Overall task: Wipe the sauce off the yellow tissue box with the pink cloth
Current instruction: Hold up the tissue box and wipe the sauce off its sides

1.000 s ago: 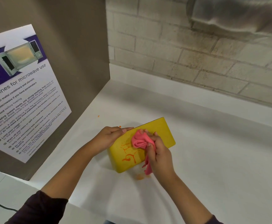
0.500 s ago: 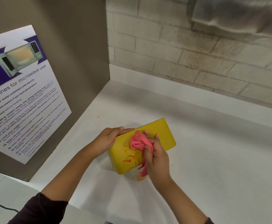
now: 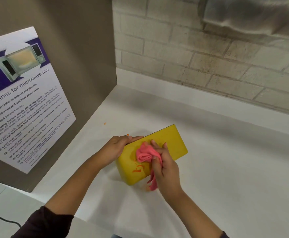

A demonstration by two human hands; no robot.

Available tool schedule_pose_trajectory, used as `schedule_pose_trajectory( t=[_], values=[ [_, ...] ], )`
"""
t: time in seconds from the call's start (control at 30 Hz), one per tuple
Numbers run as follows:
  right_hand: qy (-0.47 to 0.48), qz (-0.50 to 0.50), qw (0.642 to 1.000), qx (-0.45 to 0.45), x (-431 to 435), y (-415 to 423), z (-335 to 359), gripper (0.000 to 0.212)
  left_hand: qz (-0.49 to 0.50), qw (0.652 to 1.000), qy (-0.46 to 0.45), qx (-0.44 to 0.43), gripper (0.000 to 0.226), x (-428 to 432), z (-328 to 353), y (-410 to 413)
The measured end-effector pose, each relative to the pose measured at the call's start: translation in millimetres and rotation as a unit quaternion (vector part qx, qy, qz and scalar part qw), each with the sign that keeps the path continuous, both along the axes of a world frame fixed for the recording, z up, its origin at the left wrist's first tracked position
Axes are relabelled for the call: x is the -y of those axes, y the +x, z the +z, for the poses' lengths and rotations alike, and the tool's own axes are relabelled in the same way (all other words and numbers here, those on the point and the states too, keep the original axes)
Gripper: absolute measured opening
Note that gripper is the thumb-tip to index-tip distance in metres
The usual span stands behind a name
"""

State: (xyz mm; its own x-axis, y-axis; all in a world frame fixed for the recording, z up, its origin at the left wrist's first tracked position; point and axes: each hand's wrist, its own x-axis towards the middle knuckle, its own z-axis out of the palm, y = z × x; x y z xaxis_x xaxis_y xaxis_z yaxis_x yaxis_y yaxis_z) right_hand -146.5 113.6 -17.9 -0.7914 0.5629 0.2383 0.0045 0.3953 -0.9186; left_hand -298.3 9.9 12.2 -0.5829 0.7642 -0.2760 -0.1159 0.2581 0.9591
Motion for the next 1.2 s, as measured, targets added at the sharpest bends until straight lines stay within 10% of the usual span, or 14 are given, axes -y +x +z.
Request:
schedule_pose_trajectory(
  t=[0.13, 0.4, 0.63, 0.9, 1.2],
  values=[
    [-0.043, -0.086, 0.995, -0.002, 9, -15, 7, 0.029, 0.011, 1.000, -0.002, -0.008, 0.050, -1, 0, 1],
    [0.074, 0.096, 0.993, -0.009, 11, -4, 7, 0.031, -0.013, 1.000, -0.008, -0.011, 0.047, 2, 1, 1],
    [0.016, -0.036, 0.999, -0.035, 12, -14, 11, 0.035, -0.001, 1.000, -0.021, -0.020, 0.051, -1, 1, 1],
    [0.103, 0.161, 0.981, -0.010, 15, -2, 9, 0.032, -0.035, 0.999, -0.018, 0.012, 0.038, 4, 6, 0],
    [0.047, 0.015, 0.998, -0.031, 26, -17, 10, 0.031, -0.033, 0.999, -0.024, -0.003, 0.044, 5, 0, 5]
  ],
)
